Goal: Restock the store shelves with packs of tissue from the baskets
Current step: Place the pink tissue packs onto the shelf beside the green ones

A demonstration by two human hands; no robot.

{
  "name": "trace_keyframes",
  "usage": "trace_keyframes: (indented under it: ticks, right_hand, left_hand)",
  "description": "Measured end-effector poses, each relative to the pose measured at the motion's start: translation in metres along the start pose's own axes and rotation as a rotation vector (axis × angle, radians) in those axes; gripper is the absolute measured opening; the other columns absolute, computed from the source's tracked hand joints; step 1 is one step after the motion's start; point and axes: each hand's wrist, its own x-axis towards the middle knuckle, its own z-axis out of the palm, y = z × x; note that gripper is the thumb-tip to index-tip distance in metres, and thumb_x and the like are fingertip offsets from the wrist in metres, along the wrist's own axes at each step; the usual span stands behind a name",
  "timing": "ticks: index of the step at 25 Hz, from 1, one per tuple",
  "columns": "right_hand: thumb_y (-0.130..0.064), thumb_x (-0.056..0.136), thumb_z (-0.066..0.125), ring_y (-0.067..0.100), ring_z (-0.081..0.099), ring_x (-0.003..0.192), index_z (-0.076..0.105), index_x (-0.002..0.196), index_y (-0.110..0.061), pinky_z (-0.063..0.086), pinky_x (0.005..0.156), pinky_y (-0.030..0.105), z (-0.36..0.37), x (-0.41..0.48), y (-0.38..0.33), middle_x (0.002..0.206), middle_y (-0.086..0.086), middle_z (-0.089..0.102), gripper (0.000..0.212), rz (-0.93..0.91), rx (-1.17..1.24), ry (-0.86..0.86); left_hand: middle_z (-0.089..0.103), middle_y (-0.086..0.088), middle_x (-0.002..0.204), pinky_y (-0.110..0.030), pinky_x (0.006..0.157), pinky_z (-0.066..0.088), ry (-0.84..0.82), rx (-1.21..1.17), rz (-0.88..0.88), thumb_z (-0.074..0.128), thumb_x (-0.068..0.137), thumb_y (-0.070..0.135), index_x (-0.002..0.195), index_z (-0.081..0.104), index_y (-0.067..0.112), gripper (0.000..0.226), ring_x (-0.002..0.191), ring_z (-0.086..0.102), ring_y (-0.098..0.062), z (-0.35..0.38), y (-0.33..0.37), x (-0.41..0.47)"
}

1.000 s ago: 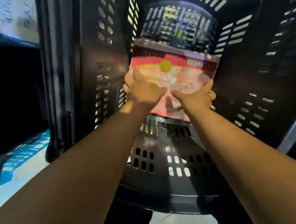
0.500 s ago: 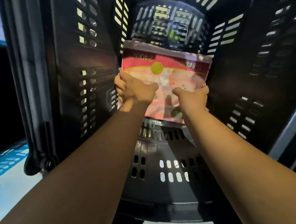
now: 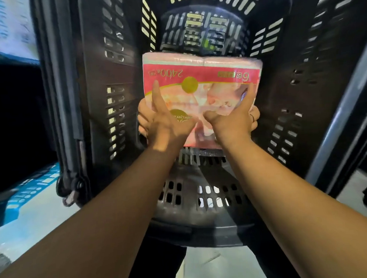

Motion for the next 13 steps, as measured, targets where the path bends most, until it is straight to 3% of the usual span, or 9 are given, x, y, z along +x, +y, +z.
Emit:
trace_keyframes:
  ticks: [7, 13]
  right_hand:
    - [-0.036, 0.068, 0.078, 0.034, 0.028, 0.125, 0.001, 0.150, -0.037, 0.032, 0.105, 0.052, -0.053, -0.078, -0.036, 0.146, 0.015, 0.019, 0.113, -0.072, -0.101, 0.042]
    - [-0.037, 0.065, 0.074, 0.035, 0.032, 0.125, 0.003, 0.148, -0.041, 0.032, 0.104, 0.053, -0.121, -0.153, -0.080, 0.143, 0.014, 0.025, 0.109, -0.145, -0.074, 0.124]
  left_hand:
    - [0.021, -0.016, 0.145, -0.044, 0.109, 0.030, 0.019, -0.074, 0.034, 0.081, 0.062, 0.052, 0.149, 0.000, 0.044, 0.119, 0.128, 0.028, -0.034, -0.067, 0.004, -0.056]
    - [0.021, -0.014, 0.146, -0.045, 0.111, 0.023, 0.059, -0.104, 0.199, 0.079, 0.067, 0.050, 0.151, -0.002, 0.039, 0.118, 0.129, 0.026, -0.035, -0.154, 0.028, -0.131]
